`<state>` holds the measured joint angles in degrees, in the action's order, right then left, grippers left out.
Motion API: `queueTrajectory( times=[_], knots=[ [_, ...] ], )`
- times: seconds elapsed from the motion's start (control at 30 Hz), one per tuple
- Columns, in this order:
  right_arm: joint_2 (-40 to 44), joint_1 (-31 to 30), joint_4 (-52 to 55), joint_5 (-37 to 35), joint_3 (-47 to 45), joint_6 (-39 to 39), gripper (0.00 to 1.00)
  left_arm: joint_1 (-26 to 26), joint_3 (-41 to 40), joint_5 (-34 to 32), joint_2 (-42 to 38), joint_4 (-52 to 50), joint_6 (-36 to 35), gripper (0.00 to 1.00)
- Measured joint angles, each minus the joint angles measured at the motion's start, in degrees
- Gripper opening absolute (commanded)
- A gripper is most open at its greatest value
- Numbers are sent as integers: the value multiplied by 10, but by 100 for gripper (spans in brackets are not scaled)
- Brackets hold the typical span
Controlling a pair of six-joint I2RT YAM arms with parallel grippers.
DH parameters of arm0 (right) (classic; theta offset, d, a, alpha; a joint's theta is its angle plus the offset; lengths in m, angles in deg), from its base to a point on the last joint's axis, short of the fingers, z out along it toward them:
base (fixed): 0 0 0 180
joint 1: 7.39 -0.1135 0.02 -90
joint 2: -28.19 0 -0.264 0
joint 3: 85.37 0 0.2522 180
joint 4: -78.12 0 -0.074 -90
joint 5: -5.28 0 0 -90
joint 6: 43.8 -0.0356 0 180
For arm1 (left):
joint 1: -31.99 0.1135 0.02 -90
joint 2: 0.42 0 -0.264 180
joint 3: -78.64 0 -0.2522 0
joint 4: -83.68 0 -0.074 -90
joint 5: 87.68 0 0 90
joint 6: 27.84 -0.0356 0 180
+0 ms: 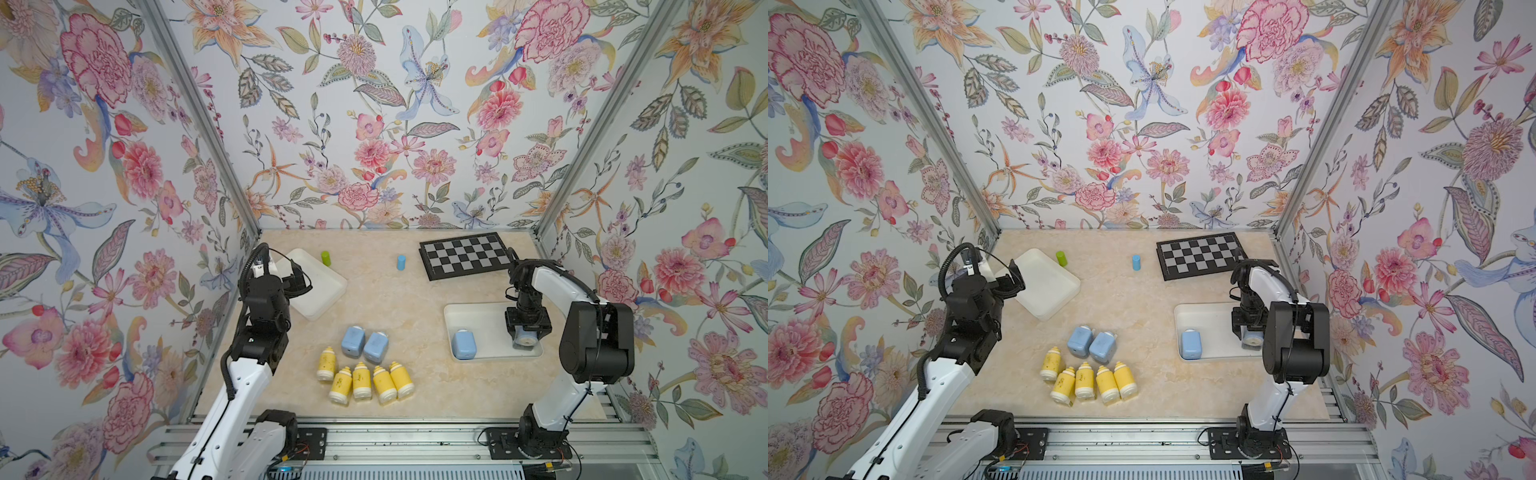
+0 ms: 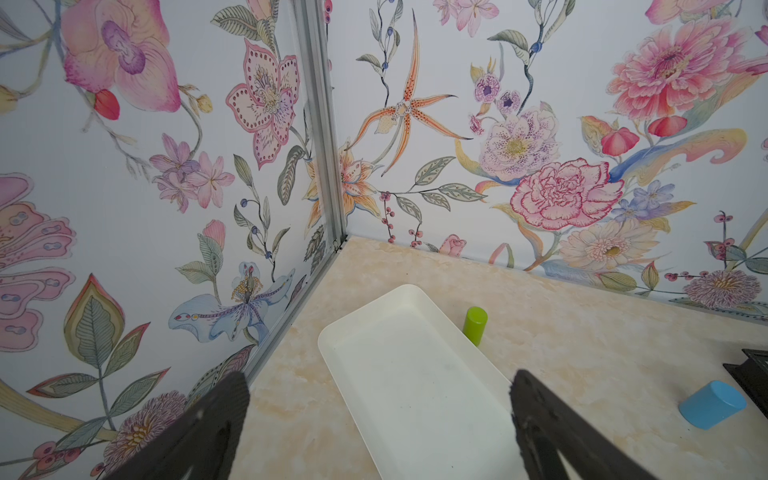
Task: Place the pencil sharpeners by color into the storage box
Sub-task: Place the pencil sharpener in the storage box.
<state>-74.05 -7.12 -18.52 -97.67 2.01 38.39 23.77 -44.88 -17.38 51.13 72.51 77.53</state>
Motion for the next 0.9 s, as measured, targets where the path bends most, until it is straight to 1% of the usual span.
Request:
queueTrajectory(
  times=[0.2,0.4,0.47,0.67,0.77,0.9],
  knots=[
    [-8,0,2,-12,3,-2,75,0,0,0,0,0,0,99],
    [-26,0,7,-20,17,-2,75,0,0,0,0,0,0,99],
    [-35,0,8,-23,23,-1,73,0,0,0,0,0,0,99],
    [-45,0,11,-30,29,1,58,0,0,0,0,0,0,99],
    [-38,0,13,-31,28,0,56,0,0,0,0,0,0,99],
    [-30,3,13,-37,28,1,55,0,0,2,0,0,0,99]
  ],
)
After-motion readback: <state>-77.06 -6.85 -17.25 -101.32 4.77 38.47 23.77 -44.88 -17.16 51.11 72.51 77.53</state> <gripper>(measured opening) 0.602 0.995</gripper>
